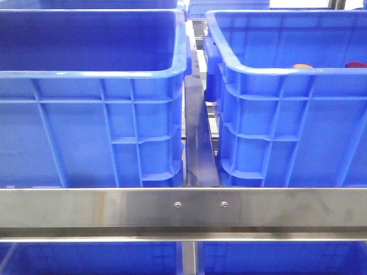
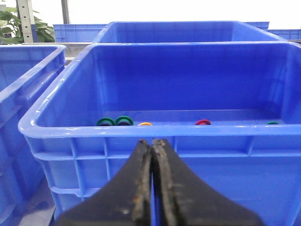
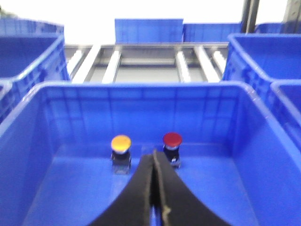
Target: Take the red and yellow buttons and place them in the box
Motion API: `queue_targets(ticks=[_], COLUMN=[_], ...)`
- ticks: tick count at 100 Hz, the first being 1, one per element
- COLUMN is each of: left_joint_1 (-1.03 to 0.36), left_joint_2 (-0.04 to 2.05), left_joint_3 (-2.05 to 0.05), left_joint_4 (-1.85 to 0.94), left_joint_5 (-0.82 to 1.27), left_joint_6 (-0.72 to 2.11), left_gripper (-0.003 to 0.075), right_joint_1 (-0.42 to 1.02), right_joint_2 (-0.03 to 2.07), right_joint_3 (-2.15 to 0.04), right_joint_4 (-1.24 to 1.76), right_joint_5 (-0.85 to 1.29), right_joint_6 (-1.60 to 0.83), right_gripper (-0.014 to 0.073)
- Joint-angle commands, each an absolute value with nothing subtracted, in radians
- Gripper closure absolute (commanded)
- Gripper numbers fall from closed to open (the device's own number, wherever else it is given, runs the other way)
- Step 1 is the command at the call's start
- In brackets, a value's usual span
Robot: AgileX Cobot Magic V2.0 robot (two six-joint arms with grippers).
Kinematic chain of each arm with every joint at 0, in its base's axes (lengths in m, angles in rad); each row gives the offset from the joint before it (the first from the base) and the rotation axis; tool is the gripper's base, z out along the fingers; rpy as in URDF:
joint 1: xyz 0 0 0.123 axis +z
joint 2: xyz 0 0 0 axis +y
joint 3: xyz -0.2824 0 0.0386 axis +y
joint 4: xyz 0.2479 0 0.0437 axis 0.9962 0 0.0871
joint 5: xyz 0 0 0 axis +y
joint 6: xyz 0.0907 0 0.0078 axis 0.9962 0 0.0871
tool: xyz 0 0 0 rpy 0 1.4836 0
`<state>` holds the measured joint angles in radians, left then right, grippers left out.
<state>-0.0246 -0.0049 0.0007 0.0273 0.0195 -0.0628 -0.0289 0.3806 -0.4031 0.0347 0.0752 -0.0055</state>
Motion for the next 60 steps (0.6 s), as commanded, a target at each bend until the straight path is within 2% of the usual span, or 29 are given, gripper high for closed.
queue_targets(ticks=[1, 44, 60], left_joint_1=[-0.022, -0.022, -0.022], left_joint_2=[-0.039, -0.039, -0.039], left_joint_3=[0.044, 0.044, 0.044], left_joint_4=[0.018, 0.018, 0.018], left_joint_5=[-0.071, -0.071, -0.071], left_joint_6=[-0.064, -0.064, -0.064], left_gripper=[0.0739, 0.0739, 0.0739], right_joint_1=[-0.028, -0.028, -0.028], right_joint_2=[0.338, -0.002, -0.034], right_joint_3=[-0.382, -0.12, -0.062], right_joint_4=[0.0, 0.0, 0.0], right_joint_5=[-0.043, -0.065, -0.092], right_joint_6=[0.025, 0.025, 0.025], right_gripper=[0.0709, 0.0709, 0.0709])
